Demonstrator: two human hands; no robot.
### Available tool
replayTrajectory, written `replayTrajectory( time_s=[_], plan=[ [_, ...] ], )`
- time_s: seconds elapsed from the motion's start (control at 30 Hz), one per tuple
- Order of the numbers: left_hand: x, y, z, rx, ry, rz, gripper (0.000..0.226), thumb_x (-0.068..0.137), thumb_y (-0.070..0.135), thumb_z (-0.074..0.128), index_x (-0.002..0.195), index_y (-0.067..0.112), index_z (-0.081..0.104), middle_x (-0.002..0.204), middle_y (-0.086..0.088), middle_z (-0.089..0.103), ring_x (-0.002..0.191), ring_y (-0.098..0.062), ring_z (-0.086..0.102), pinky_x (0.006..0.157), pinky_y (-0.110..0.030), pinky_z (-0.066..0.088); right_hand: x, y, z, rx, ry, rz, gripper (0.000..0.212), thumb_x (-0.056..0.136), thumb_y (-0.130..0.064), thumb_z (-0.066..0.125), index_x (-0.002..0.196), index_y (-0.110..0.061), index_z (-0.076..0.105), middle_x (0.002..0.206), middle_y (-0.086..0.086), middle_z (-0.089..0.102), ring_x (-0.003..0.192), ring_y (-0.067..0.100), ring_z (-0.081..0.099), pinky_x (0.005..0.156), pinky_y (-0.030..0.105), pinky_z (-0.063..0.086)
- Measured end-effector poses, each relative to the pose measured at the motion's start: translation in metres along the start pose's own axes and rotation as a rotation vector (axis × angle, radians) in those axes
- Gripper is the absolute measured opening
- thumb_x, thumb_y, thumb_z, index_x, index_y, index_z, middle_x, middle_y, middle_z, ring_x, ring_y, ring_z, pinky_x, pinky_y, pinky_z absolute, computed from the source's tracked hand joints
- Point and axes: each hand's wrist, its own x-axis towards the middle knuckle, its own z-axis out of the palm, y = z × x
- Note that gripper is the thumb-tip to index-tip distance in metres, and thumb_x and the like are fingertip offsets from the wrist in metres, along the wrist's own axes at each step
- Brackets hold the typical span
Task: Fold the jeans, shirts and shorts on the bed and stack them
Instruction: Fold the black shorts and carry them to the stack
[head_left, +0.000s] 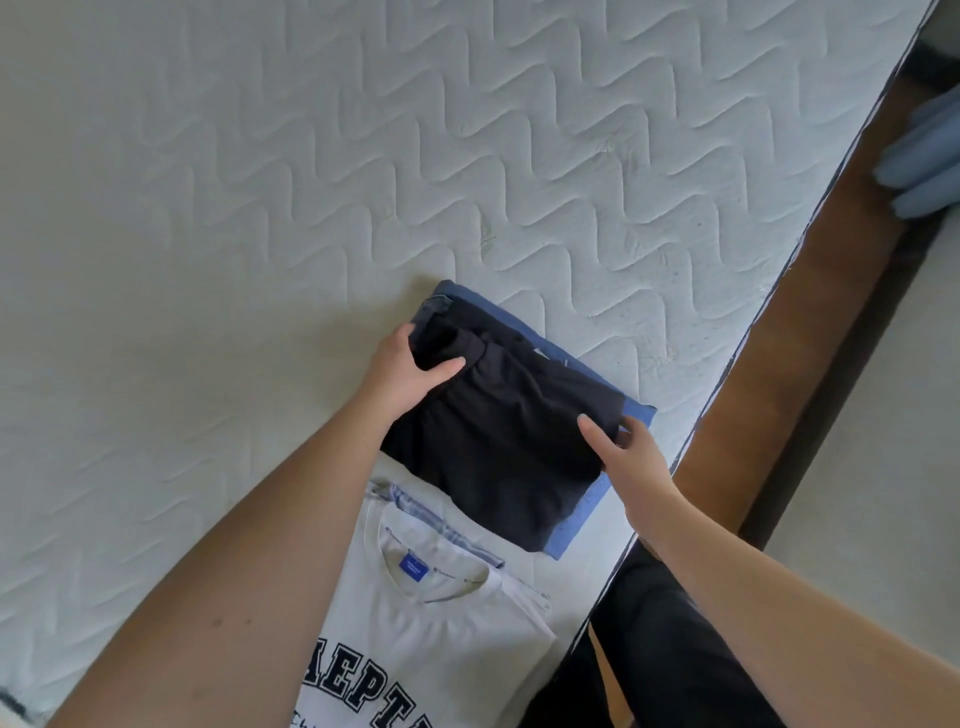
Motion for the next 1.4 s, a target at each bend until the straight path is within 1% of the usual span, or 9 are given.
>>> replayTrajectory(
  time_s=[0.17, 0.27, 0.43, 0.57, 0.73, 0.83, 1.03, 1.3, 1.4],
  plan=[
    [0.023, 0.019, 0.001, 0.128, -0.048, 0.027, 0.071, 0.078, 0.060, 0.071, 0.132, 0.017, 0.054, 0.129, 0.001, 0.060, 0.118, -0.024, 0.057, 0.098, -0.039, 0.046, 0.014, -0.006, 0.002, -0.009, 0.034, -0.045, 0.035, 0.084, -0.043, 0.073, 0.109, -0.031, 0.051, 0.110, -0.010, 0.064, 0.099, 0.014, 0.062, 0.082, 0.032, 0.054],
    [0.028, 0.020, -0.007, 0.065, -0.040, 0.086, 0.059, 0.086, 0.060, 0.062, 0.131, 0.023, 0.051, 0.126, 0.006, 0.058, 0.113, -0.019, 0.055, 0.087, -0.031, 0.039, 0.014, -0.003, -0.005, 0.010, 0.039, -0.143, 0.026, 0.083, -0.040, 0.075, 0.100, -0.038, 0.055, 0.105, -0.015, 0.067, 0.097, 0.008, 0.065, 0.080, 0.031, 0.056],
    [0.033, 0.019, 0.006, 0.239, 0.038, 0.124, 0.063, 0.092, 0.059, 0.053, 0.144, 0.026, 0.038, 0.142, -0.001, 0.052, 0.126, -0.028, 0.051, 0.100, -0.041, 0.041, 0.027, -0.002, -0.009, -0.177, 0.182, -0.151, 0.049, 0.084, -0.044, 0.072, 0.123, -0.023, 0.050, 0.115, -0.007, 0.060, 0.098, 0.015, 0.059, 0.072, 0.027, 0.050],
    [0.025, 0.026, 0.026, 0.344, 0.252, 0.069, 0.062, 0.094, 0.061, 0.047, 0.140, 0.020, 0.041, 0.136, -0.006, 0.054, 0.124, -0.031, 0.051, 0.102, -0.046, 0.037, 0.026, 0.000, -0.001, -0.281, 0.342, -0.186, 0.055, 0.089, -0.045, 0.065, 0.134, -0.022, 0.042, 0.129, -0.001, 0.053, 0.111, 0.022, 0.058, 0.092, 0.039, 0.051],
    [-0.004, 0.008, 0.041, 0.495, 0.717, 0.716, 0.038, 0.103, 0.025, 0.042, 0.136, 0.009, 0.051, 0.135, -0.011, 0.056, 0.127, -0.029, 0.050, 0.110, -0.042, 0.035, 0.009, -0.003, 0.021, -0.701, 0.493, -0.760, 0.058, 0.099, -0.030, 0.047, 0.152, -0.014, 0.027, 0.155, 0.005, 0.034, 0.144, 0.023, 0.029, 0.118, 0.042, 0.022],
    [-0.007, -0.014, 0.057, 0.709, 0.590, 0.960, 0.043, 0.105, 0.020, 0.038, 0.147, 0.010, 0.043, 0.154, -0.008, 0.041, 0.145, -0.023, 0.033, 0.119, -0.043, 0.026, 0.014, -0.010, 0.052, -0.907, 0.401, -0.943, 0.058, 0.099, -0.023, 0.045, 0.153, -0.008, 0.028, 0.158, 0.008, 0.031, 0.147, 0.025, 0.026, 0.121, 0.043, 0.018],
    [0.039, -0.041, 0.063, 0.945, 0.487, 0.905, 0.057, 0.107, 0.042, 0.029, 0.158, 0.021, 0.016, 0.165, -0.002, 0.014, 0.152, -0.019, 0.013, 0.122, -0.044, 0.020, 0.066, -0.006, 0.073, -1.283, 0.338, -0.801, 0.075, 0.099, -0.057, 0.025, 0.157, -0.012, 0.006, 0.164, 0.011, 0.006, 0.151, 0.026, 0.006, 0.123, 0.043, 0.002],
    [0.035, -0.032, 0.059, 0.873, 0.373, 0.860, 0.056, 0.105, 0.041, 0.027, 0.157, 0.022, 0.020, 0.165, -0.001, 0.013, 0.152, -0.020, 0.011, 0.124, -0.042, 0.003, 0.058, 0.024, 0.025, -1.302, 0.423, -0.618, 0.088, 0.095, -0.067, 0.016, 0.155, -0.005, 0.000, 0.164, 0.013, 0.002, 0.152, 0.024, 0.000, 0.123, 0.043, 0.003],
    [0.009, -0.020, 0.038, 0.710, 0.506, 0.808, 0.050, 0.101, 0.017, 0.038, 0.151, 0.014, 0.037, 0.160, -0.006, 0.029, 0.148, -0.025, 0.026, 0.122, -0.043, 0.015, 0.028, 0.021, 0.035, -1.231, 0.456, -0.722, 0.080, 0.101, -0.056, 0.025, 0.155, -0.001, 0.004, 0.163, 0.016, 0.005, 0.151, 0.027, 0.003, 0.123, 0.043, 0.005]
  ],
)
